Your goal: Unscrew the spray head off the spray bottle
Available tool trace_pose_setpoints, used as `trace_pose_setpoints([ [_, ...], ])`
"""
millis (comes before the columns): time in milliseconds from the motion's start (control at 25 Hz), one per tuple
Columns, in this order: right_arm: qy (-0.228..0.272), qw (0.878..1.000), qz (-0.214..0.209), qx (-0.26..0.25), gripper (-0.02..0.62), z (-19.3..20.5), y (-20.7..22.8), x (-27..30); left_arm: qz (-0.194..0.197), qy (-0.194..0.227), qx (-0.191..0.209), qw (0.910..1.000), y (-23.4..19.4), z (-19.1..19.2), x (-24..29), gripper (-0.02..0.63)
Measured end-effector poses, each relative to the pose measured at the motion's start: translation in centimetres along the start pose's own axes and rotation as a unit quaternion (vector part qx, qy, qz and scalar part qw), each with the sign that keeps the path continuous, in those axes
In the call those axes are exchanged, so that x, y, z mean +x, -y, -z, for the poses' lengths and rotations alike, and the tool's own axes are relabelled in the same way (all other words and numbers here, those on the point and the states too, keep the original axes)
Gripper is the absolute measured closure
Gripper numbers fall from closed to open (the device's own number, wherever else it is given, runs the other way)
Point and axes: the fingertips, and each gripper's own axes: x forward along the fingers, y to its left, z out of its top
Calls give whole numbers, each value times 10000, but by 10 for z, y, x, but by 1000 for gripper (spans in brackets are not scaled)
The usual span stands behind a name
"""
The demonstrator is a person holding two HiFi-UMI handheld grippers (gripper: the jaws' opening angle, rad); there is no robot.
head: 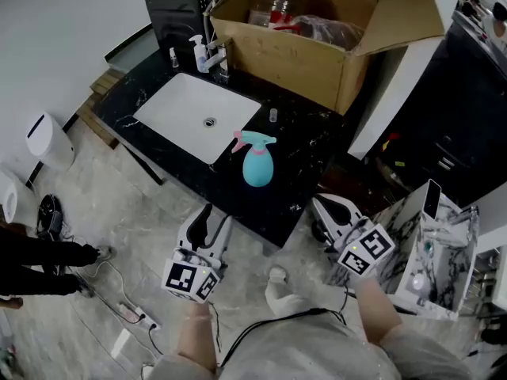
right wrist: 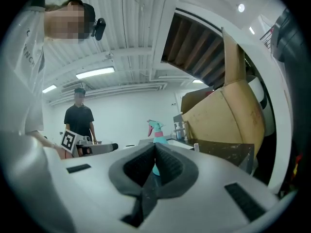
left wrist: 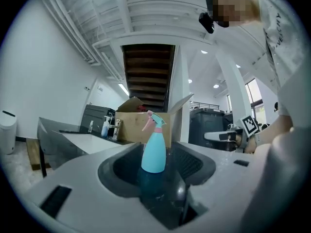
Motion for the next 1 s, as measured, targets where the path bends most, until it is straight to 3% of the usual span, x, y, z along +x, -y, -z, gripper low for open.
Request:
trace_pose_setpoints([
  [280,-161,9981,-589,-20,591,-5,36,55,22,-299,164,9994,-7,15,71,315],
  [480,-148,9935,-1120,113,531,-17,48,91,65,-628,345,9974,-6,29,111,247],
  [720,-163,9815,-1901,167,419,-33,34,126,-29,-836,543,9950,-5,32,144,235],
  [880,-289,9720,-2332,92,415,-37,23,147,50,-898,635,9939,-2,32,161,235],
  [1000,-449,9570,-2864,62,416,-36,8,156,262,-1045,961,9895,2,40,169,238],
])
